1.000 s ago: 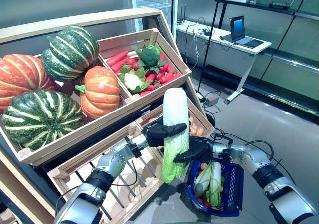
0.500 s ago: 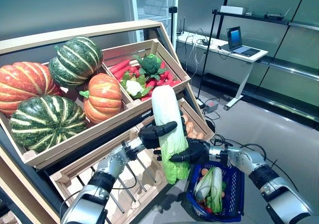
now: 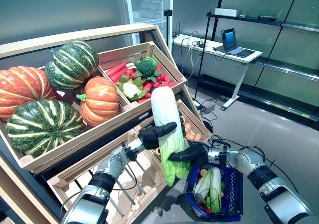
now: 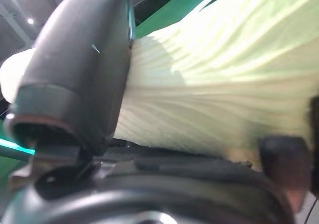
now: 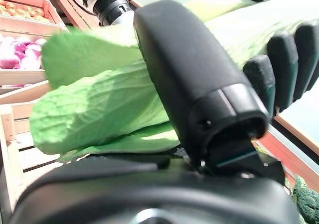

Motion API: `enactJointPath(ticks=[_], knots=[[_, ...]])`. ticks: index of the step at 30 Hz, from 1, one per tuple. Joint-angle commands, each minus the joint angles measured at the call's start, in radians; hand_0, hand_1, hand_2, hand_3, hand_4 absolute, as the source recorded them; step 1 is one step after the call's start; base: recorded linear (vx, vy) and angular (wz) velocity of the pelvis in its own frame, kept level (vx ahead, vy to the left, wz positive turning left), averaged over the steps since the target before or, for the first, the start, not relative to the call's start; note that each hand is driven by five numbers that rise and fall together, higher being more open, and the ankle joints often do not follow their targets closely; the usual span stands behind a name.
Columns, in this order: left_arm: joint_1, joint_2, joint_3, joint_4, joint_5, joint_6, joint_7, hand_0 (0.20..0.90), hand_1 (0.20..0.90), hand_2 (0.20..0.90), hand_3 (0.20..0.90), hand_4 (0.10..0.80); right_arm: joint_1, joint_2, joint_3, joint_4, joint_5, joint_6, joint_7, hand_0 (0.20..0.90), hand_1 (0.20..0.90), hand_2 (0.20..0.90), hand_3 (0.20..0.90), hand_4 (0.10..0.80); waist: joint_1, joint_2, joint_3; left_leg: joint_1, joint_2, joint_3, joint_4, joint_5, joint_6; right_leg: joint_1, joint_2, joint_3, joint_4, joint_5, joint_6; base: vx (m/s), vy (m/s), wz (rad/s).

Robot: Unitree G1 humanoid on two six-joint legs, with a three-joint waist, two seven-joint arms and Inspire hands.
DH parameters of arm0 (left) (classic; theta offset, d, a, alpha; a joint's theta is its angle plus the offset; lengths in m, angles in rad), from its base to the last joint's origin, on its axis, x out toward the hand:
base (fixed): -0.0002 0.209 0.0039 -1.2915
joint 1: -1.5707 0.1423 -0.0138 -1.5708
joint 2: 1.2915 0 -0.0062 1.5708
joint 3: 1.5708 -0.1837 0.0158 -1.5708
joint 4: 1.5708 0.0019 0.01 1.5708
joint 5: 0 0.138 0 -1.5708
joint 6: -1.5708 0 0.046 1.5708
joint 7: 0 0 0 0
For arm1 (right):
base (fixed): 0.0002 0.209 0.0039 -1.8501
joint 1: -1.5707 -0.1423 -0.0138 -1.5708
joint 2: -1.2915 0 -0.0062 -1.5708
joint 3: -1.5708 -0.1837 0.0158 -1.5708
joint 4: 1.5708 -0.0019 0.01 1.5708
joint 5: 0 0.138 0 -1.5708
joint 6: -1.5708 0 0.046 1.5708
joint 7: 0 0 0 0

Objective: Put vegetables into the basket

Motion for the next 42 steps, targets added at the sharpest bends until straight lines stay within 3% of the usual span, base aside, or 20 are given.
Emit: enactJointPath(ticks=[1, 3, 4, 5, 6, 7, 15, 27, 42], knots=[[-0.122, -0.094, -0.049, 0.001, -0.055, -0.005, -0.042, 0.300, 0.300, 0.300, 0.300, 0.400, -0.211, 0.166, -0.130, -0.020, 0.256, -0.074, 0.035, 0.300, 0.300, 0.300, 0.300, 0.400, 0.011, -0.016, 0.004, 0.048, -0.002, -0.021, 0.009, -0.128, -0.018, 0.006, -0.024, 0.006, 0.002, 0.009, -0.035, 0.000, 0.000, 0.00], [-0.120, -0.092, -0.046, -0.002, -0.054, -0.007, -0.033, 0.300, 0.300, 0.300, 0.300, 0.400, -0.209, 0.163, -0.130, -0.020, 0.255, -0.073, 0.030, 0.300, 0.300, 0.300, 0.300, 0.400, 0.011, -0.016, 0.004, 0.048, -0.003, -0.021, 0.009, -0.128, -0.018, 0.006, -0.023, 0.006, 0.002, 0.008, -0.035, 0.000, 0.000, 0.00], [-0.120, -0.090, -0.043, -0.004, -0.048, -0.003, -0.028, 0.387, 0.387, 0.387, 0.387, 0.458, -0.205, 0.162, -0.130, -0.019, 0.254, -0.075, 0.025, 0.300, 0.300, 0.300, 0.300, 0.400, 0.011, -0.016, 0.004, 0.047, -0.002, -0.021, 0.009, -0.129, -0.018, 0.005, -0.024, 0.005, 0.002, 0.008, -0.034, 0.000, 0.000, 0.00], [-0.118, -0.085, -0.042, -0.006, -0.040, 0.001, -0.017, 0.629, 0.629, 0.629, 0.629, 0.620, -0.200, 0.159, -0.132, -0.018, 0.257, -0.076, 0.015, 0.300, 0.300, 0.300, 0.300, 0.400, 0.011, -0.016, 0.004, 0.047, -0.002, -0.021, 0.009, -0.128, -0.018, 0.005, -0.024, 0.005, 0.002, 0.009, -0.034, 0.000, 0.000, 0.00], [-0.117, -0.083, -0.042, -0.006, -0.037, 0.004, -0.012, 0.629, 0.629, 0.629, 0.629, 0.620, -0.199, 0.158, -0.132, -0.017, 0.258, -0.076, 0.011, 0.300, 0.300, 0.300, 0.300, 0.400, 0.011, -0.016, 0.004, 0.047, -0.002, -0.021, 0.009, -0.128, -0.018, 0.005, -0.024, 0.005, 0.002, 0.009, -0.033, 0.000, 0.000, 0.00], [-0.115, -0.079, -0.038, -0.005, -0.035, 0.011, -0.004, 0.900, 0.900, 0.900, 0.900, 0.800, -0.196, 0.154, -0.133, -0.016, 0.260, -0.077, 0.004, 0.300, 0.300, 0.300, 0.300, 0.400, 0.012, -0.015, 0.004, 0.047, -0.002, -0.021, 0.009, -0.127, -0.018, 0.004, -0.025, 0.004, 0.002, 0.009, -0.033, 0.000, 0.000, 0.00], [-0.097, -0.022, 0.019, 0.045, -0.018, 0.022, 0.044, 0.900, 0.900, 0.900, 0.900, 0.800, -0.150, 0.122, -0.157, 0.010, 0.245, -0.085, 0.005, 0.300, 0.300, 0.300, 0.300, 0.400, 0.011, -0.014, 0.004, 0.046, 0.002, -0.012, 0.009, -0.122, -0.020, -0.003, -0.026, 0.001, 0.002, 0.017, -0.028, 0.000, -0.001, 0.00], [-0.035, 0.150, 0.152, 0.187, -0.063, -0.001, 0.143, 0.900, 0.900, 0.900, 0.900, 0.800, -0.045, 0.011, -0.261, 0.102, 0.263, -0.117, -0.072, 0.300, 0.300, 0.300, 0.300, 0.400, -0.002, -0.009, 0.014, 0.040, 0.013, 0.016, 0.009, -0.108, -0.024, -0.024, -0.025, 0.001, 0.002, 0.025, -0.023, -0.001, -0.006, -0.06], [0.044, 0.201, 0.219, 0.238, -0.033, -0.008, 0.177, 0.900, 0.900, 0.900, 0.900, 0.800, 0.026, -0.079, -0.408, 0.223, 0.289, -0.190, -0.142, 0.300, 0.300, 0.300, 0.300, 0.400, -0.004, -0.003, 0.040, 0.036, 0.017, 0.027, 0.009, -0.105, -0.027, -0.031, -0.025, -0.008, 0.002, 0.028, -0.018, 0.001, -0.003, -0.04]])
